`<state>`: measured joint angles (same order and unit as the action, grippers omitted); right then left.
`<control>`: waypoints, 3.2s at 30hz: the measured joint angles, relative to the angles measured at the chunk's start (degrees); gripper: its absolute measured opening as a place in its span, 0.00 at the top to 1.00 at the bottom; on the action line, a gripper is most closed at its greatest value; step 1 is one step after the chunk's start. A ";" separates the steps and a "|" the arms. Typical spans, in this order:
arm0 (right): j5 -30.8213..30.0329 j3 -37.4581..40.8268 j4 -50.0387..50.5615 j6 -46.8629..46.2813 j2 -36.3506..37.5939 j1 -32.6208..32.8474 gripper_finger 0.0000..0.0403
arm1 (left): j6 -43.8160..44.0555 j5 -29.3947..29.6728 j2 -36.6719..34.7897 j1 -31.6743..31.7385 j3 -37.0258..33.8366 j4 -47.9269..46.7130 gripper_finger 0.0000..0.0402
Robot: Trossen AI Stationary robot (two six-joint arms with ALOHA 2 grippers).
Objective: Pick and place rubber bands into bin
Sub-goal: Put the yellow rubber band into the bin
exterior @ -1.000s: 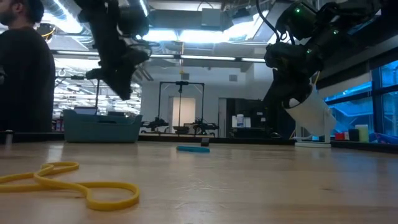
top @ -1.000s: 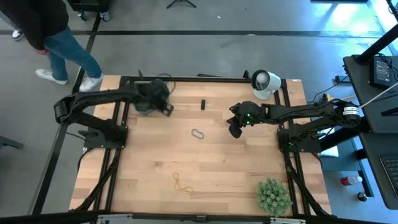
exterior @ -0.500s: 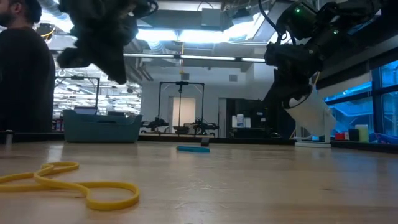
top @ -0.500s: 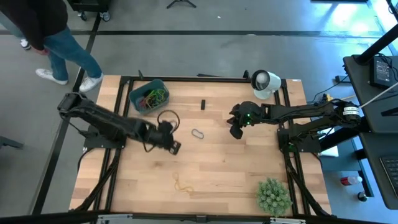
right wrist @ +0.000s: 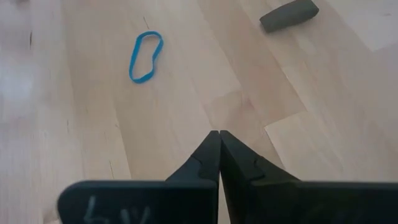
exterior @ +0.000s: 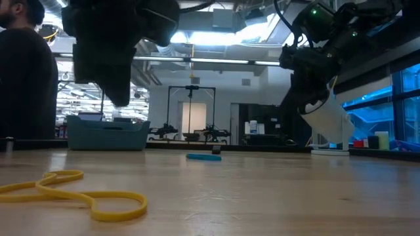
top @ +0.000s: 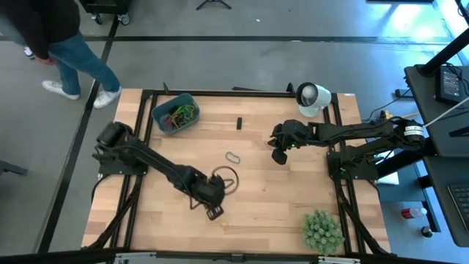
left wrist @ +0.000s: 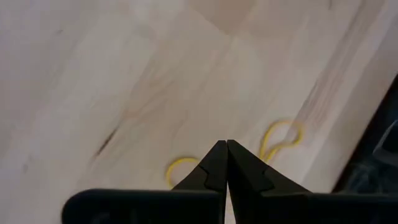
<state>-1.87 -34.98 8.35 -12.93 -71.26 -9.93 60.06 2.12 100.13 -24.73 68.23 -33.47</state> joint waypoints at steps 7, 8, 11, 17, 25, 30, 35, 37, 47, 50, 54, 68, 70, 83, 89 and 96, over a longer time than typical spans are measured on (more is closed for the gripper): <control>0.00 0.00 1.33 -0.04 0.00 0.00 0.98 | -18.73 -2.08 6.25 -1.34 7.21 -5.50 0.97; 0.00 0.00 1.48 -0.04 0.00 0.00 0.98 | -20.39 -2.44 6.35 -1.60 7.21 -5.57 0.96; 0.00 0.00 2.03 -0.24 0.00 0.00 0.98 | -21.83 -1.60 6.32 -2.29 7.21 -7.32 0.90; 0.00 0.00 2.70 -0.24 0.00 0.00 0.98 | -18.36 0.22 6.47 -2.62 7.10 -13.53 0.77; 0.00 0.00 2.71 -0.53 0.00 0.00 0.98 | -10.90 -0.51 7.86 -2.62 1.68 -11.50 0.70; 0.00 0.00 2.70 -0.50 0.00 0.00 0.98 | -9.68 -0.31 9.03 -2.60 0.15 -8.22 0.74; 0.00 0.00 2.70 -0.43 0.00 0.00 0.98 | -9.17 -0.72 10.12 -2.54 0.11 -7.15 0.85; 0.00 0.00 2.68 -0.39 0.00 -0.02 0.98 | -7.59 -0.63 10.06 -2.56 0.11 -6.99 0.91; 0.00 0.00 2.65 -0.31 0.00 -0.02 0.98 | -1.64 3.08 2.01 -0.81 0.01 -8.20 1.00; 0.00 0.00 2.63 -0.31 0.00 -0.01 0.98 | -0.61 4.70 -2.85 0.84 -0.02 -9.03 1.00; 0.00 0.00 2.63 -0.31 0.00 -0.02 0.98 | 0.15 11.26 -9.68 3.66 0.04 -12.90 1.00; -0.01 0.00 2.13 -3.64 0.00 -0.02 0.98 | -7.74 23.92 -29.20 28.77 0.07 -35.75 1.00; 0.00 0.00 2.11 -3.93 0.00 -0.02 0.98 | -11.50 23.90 -30.81 34.39 0.07 -37.06 1.00; -0.07 0.02 -2.61 -9.38 -0.02 -0.04 0.98 | -38.95 18.55 -31.61 66.69 -0.87 -36.81 1.00; -3.27 0.02 -7.96 -12.49 -0.04 -0.04 0.98 | -47.09 12.57 -30.09 74.94 -8.12 -30.70 1.00; -8.43 0.02 -9.50 -18.38 -0.04 -0.09 0.98 | -49.89 5.01 -27.13 77.09 -18.04 -17.17 1.00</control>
<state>-10.30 -34.96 -1.15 -31.31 -71.31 -10.02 10.16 7.13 73.01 52.36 50.19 -50.65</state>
